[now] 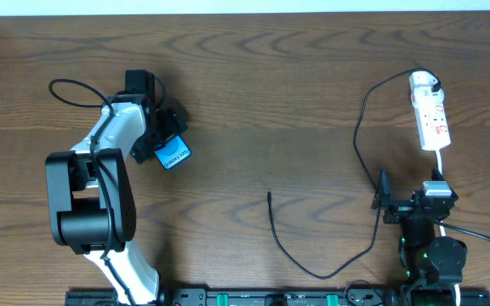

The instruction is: Plug charger to phone and switch on socket

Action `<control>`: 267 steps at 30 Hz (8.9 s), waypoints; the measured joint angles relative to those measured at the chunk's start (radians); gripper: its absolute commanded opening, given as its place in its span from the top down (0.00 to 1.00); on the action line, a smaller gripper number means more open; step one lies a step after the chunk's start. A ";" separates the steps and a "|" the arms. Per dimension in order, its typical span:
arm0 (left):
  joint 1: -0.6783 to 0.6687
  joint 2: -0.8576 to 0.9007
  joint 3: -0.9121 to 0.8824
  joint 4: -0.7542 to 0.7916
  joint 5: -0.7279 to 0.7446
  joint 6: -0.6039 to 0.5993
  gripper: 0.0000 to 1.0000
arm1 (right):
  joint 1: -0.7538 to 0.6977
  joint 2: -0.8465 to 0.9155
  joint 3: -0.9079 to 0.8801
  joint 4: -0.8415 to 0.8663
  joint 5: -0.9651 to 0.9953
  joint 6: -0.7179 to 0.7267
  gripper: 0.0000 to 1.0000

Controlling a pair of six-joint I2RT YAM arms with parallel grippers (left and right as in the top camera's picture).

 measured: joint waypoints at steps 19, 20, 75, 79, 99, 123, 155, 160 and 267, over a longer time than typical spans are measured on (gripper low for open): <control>0.000 0.004 0.000 -0.022 -0.042 0.025 0.02 | 0.000 0.000 0.000 0.000 0.000 0.000 0.01; 0.000 0.005 0.000 -0.021 -0.047 0.033 0.02 | 0.000 0.000 0.000 0.000 0.000 0.000 0.01; 0.000 0.030 0.019 -0.003 -0.093 -0.005 0.02 | 0.000 0.000 0.000 0.000 0.000 0.000 0.01; 0.000 0.030 0.021 -0.010 -0.091 -0.005 0.02 | 0.000 0.000 0.000 0.000 0.000 0.000 0.01; 0.000 0.034 0.028 -0.033 -0.076 -0.011 0.02 | 0.000 0.000 0.000 0.000 0.000 0.000 0.01; 0.000 0.034 0.029 -0.043 -0.070 -0.011 0.07 | 0.000 0.000 0.000 0.000 0.000 0.000 0.01; 0.000 0.034 0.032 -0.077 -0.042 -0.011 0.16 | 0.000 0.000 0.000 0.000 0.000 0.000 0.01; 0.000 0.034 0.032 -0.077 -0.042 -0.011 0.17 | 0.000 0.000 0.000 0.000 0.000 0.000 0.01; 0.000 -0.122 -0.030 -0.155 0.003 0.019 0.92 | 0.000 0.000 0.000 0.000 0.000 0.000 0.01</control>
